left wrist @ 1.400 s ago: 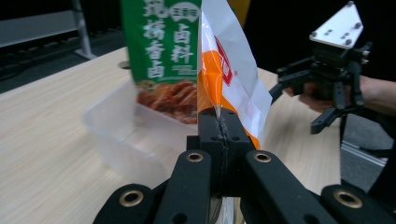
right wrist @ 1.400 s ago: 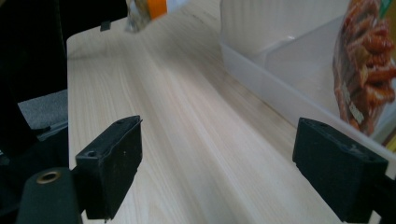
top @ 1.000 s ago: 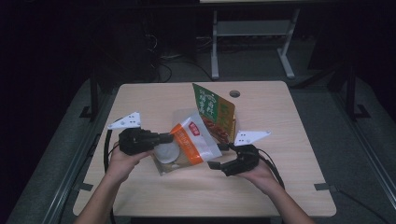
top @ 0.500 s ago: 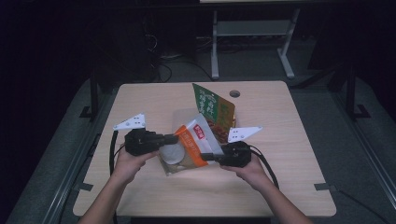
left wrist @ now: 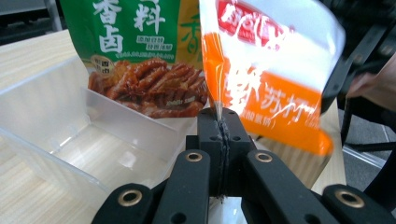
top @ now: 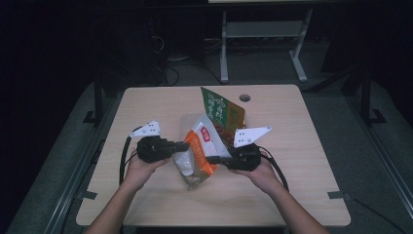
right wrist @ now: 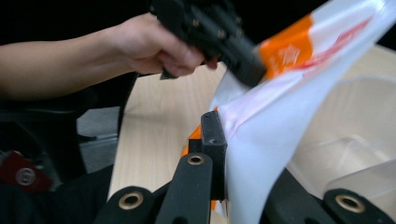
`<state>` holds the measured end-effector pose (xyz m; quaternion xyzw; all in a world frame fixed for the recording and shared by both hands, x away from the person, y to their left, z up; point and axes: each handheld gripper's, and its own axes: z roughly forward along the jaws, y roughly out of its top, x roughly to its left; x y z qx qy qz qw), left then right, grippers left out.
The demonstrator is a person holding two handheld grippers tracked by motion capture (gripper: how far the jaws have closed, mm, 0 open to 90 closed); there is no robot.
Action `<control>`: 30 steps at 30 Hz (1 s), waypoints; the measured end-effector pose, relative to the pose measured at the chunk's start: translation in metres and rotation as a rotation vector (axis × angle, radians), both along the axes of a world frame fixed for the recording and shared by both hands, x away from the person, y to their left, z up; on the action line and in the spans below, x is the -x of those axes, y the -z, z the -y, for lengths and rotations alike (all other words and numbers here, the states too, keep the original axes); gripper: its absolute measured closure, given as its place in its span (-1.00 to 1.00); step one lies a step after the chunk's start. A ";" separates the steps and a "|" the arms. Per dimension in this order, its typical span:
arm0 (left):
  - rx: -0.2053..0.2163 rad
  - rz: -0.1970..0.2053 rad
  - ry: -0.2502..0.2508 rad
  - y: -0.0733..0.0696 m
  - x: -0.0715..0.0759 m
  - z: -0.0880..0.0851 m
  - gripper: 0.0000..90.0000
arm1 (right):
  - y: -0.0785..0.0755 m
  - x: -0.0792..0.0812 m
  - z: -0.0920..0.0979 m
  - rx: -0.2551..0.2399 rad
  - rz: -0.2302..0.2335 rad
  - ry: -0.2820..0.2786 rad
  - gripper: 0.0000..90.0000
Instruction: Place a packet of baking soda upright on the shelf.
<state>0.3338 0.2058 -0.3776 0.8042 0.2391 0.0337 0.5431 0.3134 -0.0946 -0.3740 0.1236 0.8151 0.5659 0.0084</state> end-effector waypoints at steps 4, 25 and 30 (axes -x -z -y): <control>-0.021 -0.006 0.017 0.004 0.002 0.005 0.99 | -0.009 0.000 0.000 0.017 0.031 0.014 1.00; -0.095 0.015 -0.061 0.009 0.017 -0.011 -0.14 | -0.043 -0.001 0.000 0.116 0.179 0.049 1.00; -0.130 0.000 -0.048 0.023 0.026 -0.013 -0.26 | -0.053 -0.006 0.004 0.109 0.199 0.068 1.00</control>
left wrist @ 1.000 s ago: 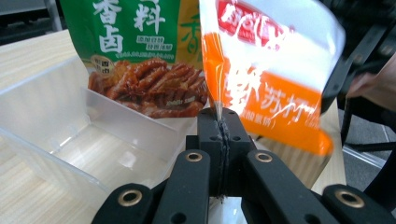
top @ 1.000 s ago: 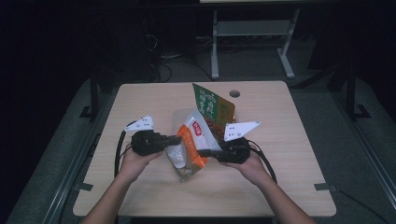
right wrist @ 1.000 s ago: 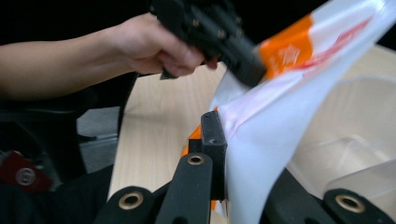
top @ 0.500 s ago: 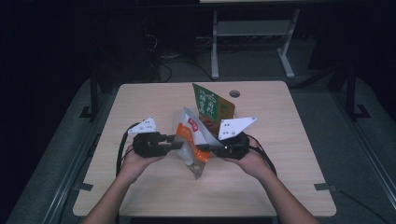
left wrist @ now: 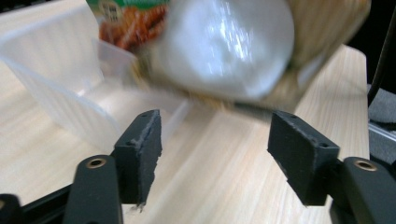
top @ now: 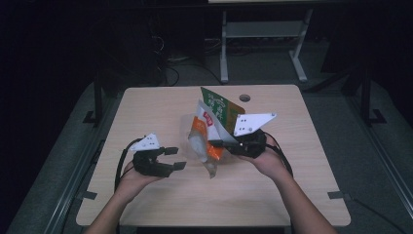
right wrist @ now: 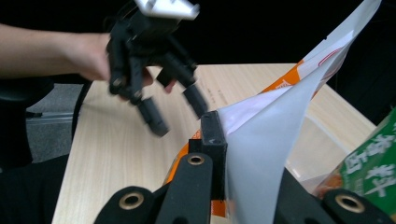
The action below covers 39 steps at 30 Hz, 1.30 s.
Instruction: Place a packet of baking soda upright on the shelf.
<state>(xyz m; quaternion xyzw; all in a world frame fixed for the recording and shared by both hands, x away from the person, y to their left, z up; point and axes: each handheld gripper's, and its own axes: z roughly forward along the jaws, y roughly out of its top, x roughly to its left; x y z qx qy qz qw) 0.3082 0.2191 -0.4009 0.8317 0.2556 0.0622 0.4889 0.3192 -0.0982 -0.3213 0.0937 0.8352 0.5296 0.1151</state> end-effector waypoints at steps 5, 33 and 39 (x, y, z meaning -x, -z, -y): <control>-0.041 -0.012 0.018 0.012 0.004 0.002 -0.40 | -0.007 -0.009 -0.004 0.013 0.005 0.022 1.00; -0.112 -0.035 0.048 0.026 0.001 0.008 -0.53 | -0.008 -0.063 -0.046 0.119 0.046 0.149 1.00; -0.115 -0.031 0.052 0.026 0.002 0.010 -0.54 | 0.003 -0.070 -0.049 0.149 0.037 0.159 1.00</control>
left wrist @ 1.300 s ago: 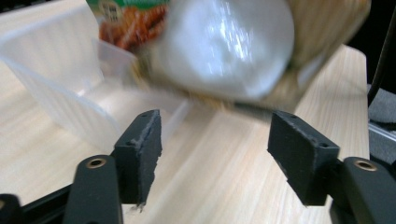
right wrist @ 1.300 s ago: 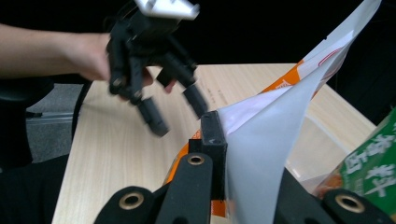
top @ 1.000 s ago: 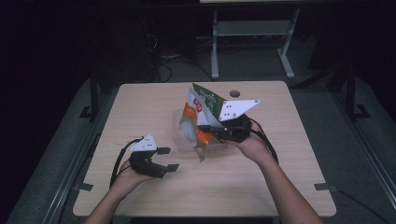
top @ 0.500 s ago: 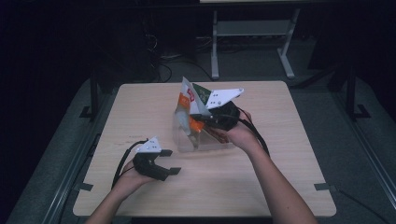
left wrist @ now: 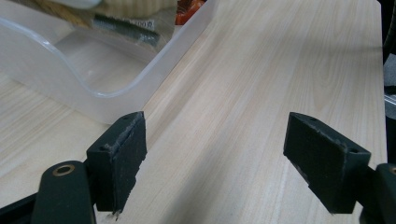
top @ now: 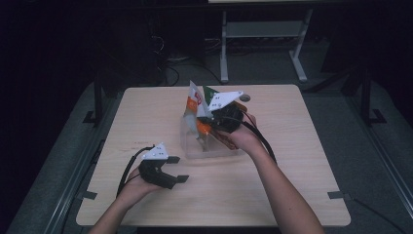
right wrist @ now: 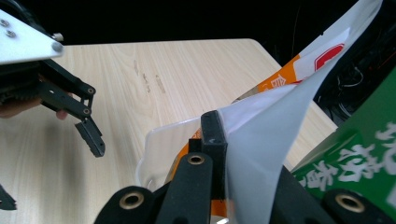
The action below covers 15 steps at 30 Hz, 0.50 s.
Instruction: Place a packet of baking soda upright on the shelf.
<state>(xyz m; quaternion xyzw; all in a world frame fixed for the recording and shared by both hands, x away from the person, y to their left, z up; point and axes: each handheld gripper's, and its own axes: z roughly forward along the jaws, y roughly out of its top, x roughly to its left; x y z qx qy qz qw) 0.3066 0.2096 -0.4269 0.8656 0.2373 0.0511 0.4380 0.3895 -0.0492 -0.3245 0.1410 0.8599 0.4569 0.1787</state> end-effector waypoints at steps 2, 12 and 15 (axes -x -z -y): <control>0.001 -0.004 -0.002 0.000 0.000 0.000 -0.54 | 0.003 -0.001 -0.002 0.009 -0.007 0.004 1.00; -0.001 -0.004 0.006 0.001 0.000 0.001 -0.55 | 0.012 -0.003 -0.009 0.035 -0.024 -0.001 1.00; 0.000 -0.013 0.003 0.002 0.000 0.002 -0.55 | 0.016 -0.004 -0.010 0.042 -0.033 0.000 1.00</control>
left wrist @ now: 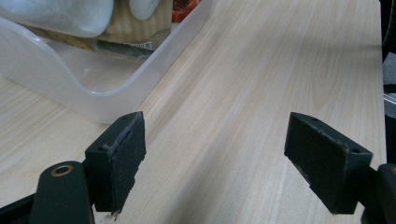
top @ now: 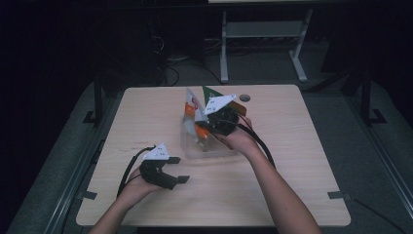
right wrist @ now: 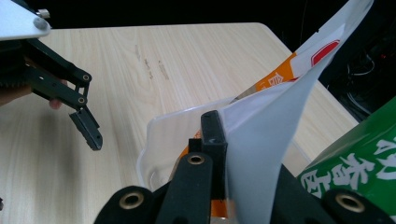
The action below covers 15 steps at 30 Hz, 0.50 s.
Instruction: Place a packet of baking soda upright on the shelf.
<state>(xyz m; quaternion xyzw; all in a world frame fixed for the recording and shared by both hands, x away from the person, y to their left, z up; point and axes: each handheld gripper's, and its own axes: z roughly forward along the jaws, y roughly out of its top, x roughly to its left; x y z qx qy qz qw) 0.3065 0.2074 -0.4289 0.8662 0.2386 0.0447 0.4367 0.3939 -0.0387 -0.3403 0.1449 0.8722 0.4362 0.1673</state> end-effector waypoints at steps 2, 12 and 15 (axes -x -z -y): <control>0.000 -0.005 0.000 0.000 0.000 0.000 -0.55 | 0.002 0.000 0.000 0.000 -0.009 0.006 1.00; -0.003 -0.015 0.014 0.003 0.001 0.004 -0.55 | 0.012 -0.004 -0.001 -0.013 -0.036 0.006 0.99; 0.001 -0.016 0.015 0.004 0.001 0.005 -0.55 | 0.011 -0.003 0.000 -0.030 -0.050 0.010 0.93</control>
